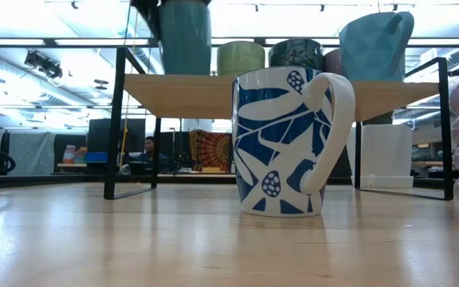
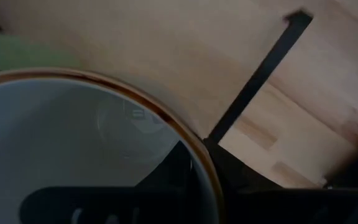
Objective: Place coffee mugs
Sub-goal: Put the light blue mug on the shelf
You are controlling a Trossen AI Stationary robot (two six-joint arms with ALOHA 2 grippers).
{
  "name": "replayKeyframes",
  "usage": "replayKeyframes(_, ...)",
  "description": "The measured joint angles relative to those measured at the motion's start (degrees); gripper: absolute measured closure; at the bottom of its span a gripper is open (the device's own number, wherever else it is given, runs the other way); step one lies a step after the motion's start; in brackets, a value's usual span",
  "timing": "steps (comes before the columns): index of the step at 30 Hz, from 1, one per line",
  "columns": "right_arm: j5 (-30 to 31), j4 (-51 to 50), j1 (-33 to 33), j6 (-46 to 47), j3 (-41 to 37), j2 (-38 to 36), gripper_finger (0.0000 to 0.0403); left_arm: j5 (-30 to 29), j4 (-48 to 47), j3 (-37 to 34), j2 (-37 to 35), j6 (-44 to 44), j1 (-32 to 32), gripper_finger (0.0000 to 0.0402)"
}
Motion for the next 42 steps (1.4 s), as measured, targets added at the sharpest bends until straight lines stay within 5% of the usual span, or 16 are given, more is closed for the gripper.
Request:
replayKeyframes(28,-0.02,0.73,0.00,-0.25,0.00,0.00,0.0206,1.70,1.25,-4.17,-0.31,7.21,9.35,0.0369)
replayKeyframes(42,-0.04,1.50,0.00,-0.87,0.00,0.00,0.0206,7.59,1.96,-4.17,-0.04,7.44,10.27,0.0368)
